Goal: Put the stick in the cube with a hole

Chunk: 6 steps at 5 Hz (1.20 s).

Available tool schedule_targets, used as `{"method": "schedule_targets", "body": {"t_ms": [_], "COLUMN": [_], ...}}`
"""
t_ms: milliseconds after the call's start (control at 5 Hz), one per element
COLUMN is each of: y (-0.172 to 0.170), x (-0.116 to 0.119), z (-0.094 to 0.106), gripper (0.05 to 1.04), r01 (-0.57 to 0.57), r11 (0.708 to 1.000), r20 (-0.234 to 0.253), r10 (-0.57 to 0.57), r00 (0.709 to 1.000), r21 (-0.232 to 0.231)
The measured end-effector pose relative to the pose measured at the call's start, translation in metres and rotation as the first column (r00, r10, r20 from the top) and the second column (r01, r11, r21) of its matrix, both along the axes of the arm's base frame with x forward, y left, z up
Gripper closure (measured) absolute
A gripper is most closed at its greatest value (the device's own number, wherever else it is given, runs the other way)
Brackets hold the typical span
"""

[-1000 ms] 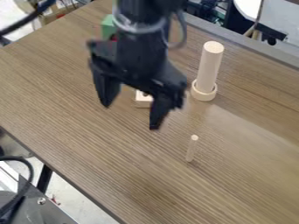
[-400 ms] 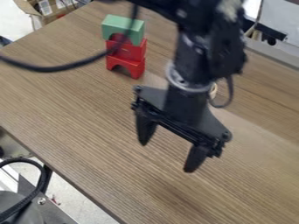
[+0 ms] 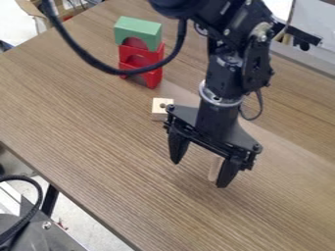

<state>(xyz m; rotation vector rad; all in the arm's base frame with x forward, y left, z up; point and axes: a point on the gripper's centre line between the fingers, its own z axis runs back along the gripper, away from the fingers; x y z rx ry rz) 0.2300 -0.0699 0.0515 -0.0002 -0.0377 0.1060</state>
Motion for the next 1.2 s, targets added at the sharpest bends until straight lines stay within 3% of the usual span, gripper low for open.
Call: {"method": "schedule_targets", "body": {"t_ms": [400, 800, 1000, 1200], "y": [0.001, 0.006, 0.013, 0.027], "x": [0.01, 0.009, 0.011, 0.015], "z": [-0.006, -0.011, -0.006, -0.003], "gripper": [0.124, 0.702, 0.913, 0.954], "r01": [-0.033, -0.09, -0.105, -0.142], "r11": [0.999, 0.995, 0.994, 0.989], "r20": [0.015, 0.027, 0.039, 0.049], "r10": [0.033, 0.091, 0.107, 0.144], "r00": [0.999, 0.996, 0.993, 0.988], "r21": [-0.035, -0.041, -0.042, -0.042]}}
